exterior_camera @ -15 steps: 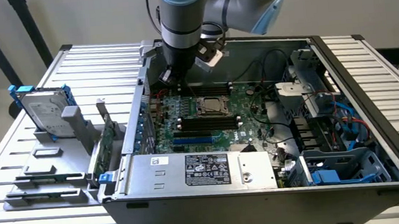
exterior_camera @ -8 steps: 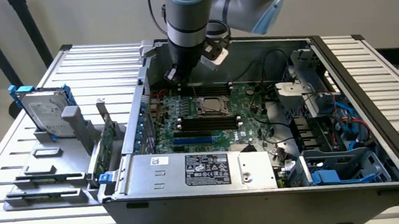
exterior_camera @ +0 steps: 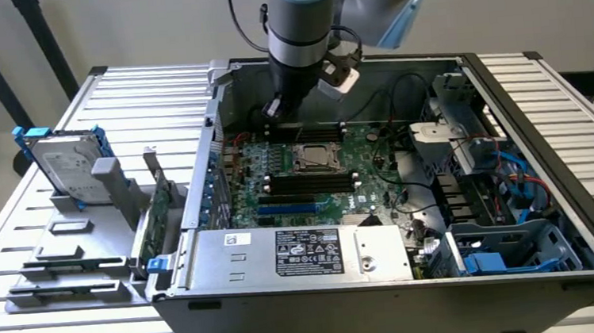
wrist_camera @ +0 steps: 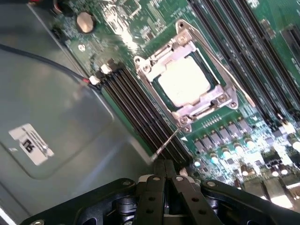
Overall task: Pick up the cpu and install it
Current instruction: 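Install the first cpu locking lever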
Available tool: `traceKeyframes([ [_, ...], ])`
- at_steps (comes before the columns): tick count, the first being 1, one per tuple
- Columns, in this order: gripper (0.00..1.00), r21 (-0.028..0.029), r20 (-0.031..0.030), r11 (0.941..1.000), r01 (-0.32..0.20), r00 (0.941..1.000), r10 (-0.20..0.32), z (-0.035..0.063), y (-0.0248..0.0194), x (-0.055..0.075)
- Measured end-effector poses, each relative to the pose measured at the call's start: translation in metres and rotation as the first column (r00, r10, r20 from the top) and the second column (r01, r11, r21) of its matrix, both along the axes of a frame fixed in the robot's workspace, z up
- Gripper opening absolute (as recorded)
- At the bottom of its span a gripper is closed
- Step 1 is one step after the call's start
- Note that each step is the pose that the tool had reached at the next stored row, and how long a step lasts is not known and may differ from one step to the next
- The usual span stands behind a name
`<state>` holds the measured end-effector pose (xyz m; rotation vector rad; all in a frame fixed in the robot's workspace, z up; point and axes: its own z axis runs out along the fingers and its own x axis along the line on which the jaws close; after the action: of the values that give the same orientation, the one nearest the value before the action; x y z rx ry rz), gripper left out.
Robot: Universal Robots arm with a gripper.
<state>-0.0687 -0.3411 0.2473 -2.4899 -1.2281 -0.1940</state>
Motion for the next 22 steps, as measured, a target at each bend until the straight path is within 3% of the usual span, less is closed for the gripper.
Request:
traceKeyframes([
  [4,0.11,0.0001,0.0129,1.0,0.0,0.9999,0.0,0.0,0.0,0.009],
  [6,0.11,-0.0027,0.0209,1.0,0.0,0.9998,0.0,-0.0006,0.0001,0.01],
  [9,0.11,-0.0217,0.0301,0.9998,0.0,0.9995,0.001,-0.002,0.0001,0.011],
  [12,0.11,-0.0477,0.0322,0.9989,0.0,0.9995,0.001,-0.0038,0.0,0.01],
  [14,0.11,-0.0577,0.0331,0.9983,0.0,0.9995,0.002,-0.006,0.0,0.01],
  [19,0.11,-0.0634,0.0413,0.998,0.003,0.9991,0.0,-0.0125,0.0001,0.008],
  [22,0.11,-0.0636,0.0422,0.9979,0.008,0.9991,-0.005,-0.0159,0.0,0.004],
])
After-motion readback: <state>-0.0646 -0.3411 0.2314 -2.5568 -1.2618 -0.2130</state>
